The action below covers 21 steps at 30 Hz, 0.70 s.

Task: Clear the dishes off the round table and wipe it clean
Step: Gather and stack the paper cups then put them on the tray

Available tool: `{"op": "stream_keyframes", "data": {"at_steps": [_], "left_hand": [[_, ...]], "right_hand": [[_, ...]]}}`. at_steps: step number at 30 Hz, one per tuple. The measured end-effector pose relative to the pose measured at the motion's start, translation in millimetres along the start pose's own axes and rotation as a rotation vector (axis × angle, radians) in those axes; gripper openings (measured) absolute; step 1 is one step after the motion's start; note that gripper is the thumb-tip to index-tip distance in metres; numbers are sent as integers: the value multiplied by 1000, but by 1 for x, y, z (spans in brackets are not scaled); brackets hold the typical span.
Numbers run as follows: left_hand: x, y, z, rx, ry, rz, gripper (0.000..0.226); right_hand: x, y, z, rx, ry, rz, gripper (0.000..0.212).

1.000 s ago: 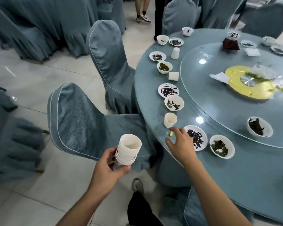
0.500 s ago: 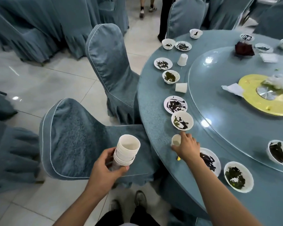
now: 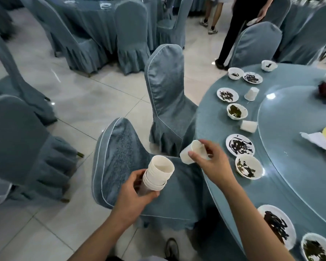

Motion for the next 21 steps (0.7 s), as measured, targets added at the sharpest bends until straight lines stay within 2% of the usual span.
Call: {"op": "stream_keyframes", "data": {"at_steps": [3,7,10,16,21], "left_hand": [[-39,-4,-4,-17,-3,9,62],[-99,-8,-9,-20,-8,0,61],[-149,-19,-15,-10,3,-10,64],[-247,-46,-28,-20,36,1,65],[-296,-56,-44,-27,39,59,61]], "right_hand": [[33,-79,-6,-109,-12,-190,49],[91,-151,-4,-145,-89,-329,52],[147,-188,0,-147,-218,-312,53],[243,-253,1,-170,-357,-286,49],[313,-279,1,-161,-525,-202,46]]}}
Point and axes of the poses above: each hand's wrist, its own z-axis away from the middle knuckle, its own x-axis out of the palm, y = z × x, the point moved 10 cm from there along -z, towards the middle knuckle, and after that the axes turned 8 degrees about -x, right-handed, at the moved point
